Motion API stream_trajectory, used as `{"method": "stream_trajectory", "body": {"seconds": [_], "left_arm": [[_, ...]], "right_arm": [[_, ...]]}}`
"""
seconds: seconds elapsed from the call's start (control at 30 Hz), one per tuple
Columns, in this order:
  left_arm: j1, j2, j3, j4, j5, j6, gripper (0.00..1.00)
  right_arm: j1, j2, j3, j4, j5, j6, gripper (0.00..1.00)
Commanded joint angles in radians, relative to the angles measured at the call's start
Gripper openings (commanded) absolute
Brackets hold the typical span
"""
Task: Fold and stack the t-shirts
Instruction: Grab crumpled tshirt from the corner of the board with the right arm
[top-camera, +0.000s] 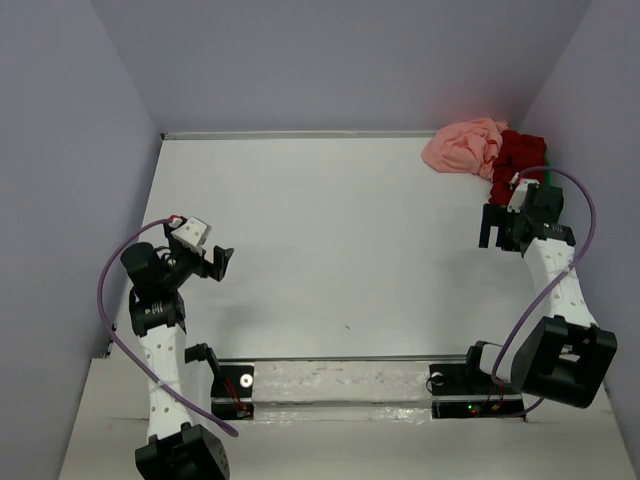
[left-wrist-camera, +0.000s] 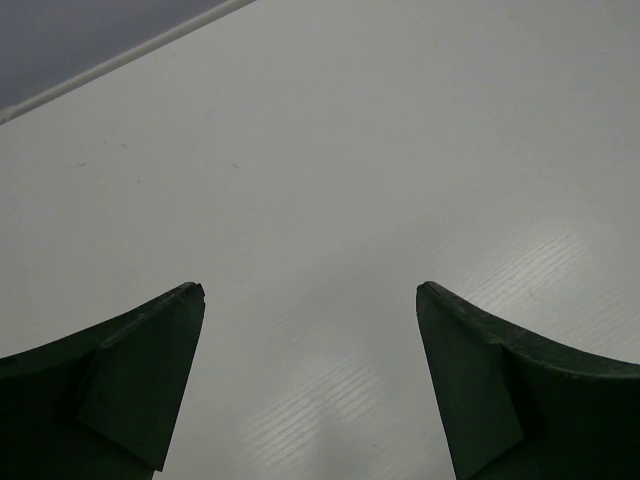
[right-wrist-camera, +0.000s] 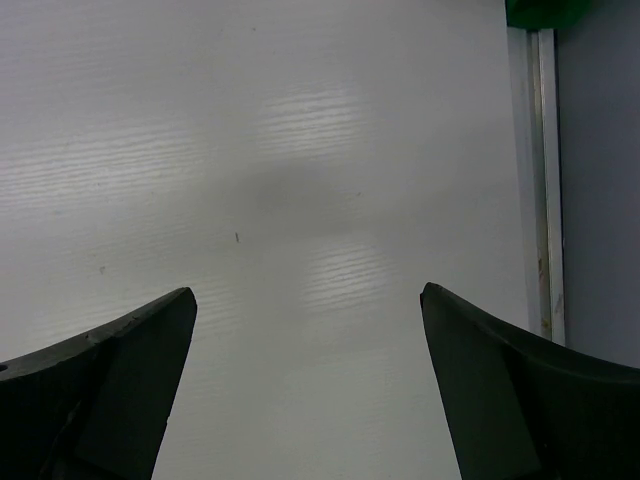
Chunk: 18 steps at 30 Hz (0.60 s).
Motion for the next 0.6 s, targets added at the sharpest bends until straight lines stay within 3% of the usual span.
{"method": "stream_trajectory", "body": {"seconds": [0.0, 0.33, 0.57], "left_arm": [[0.004, -0.011, 0.039, 0.008, 0.028, 0.016, 0.99], [0.004, -0.018, 0.036, -0.003, 0.032, 0.019, 0.99], [0.005, -0.016, 0.038, -0.005, 0.035, 0.022, 0.99]], "right_arm": [[-0.007, 0.013, 0.052, 0.019, -0.038, 0.012, 1.00], [-0.007, -0.030, 0.006, 0.036, -0.108, 0.001, 1.00], [-0.007, -0.057, -0.034, 0.109, -0.047, -0.004, 1.00]]}}
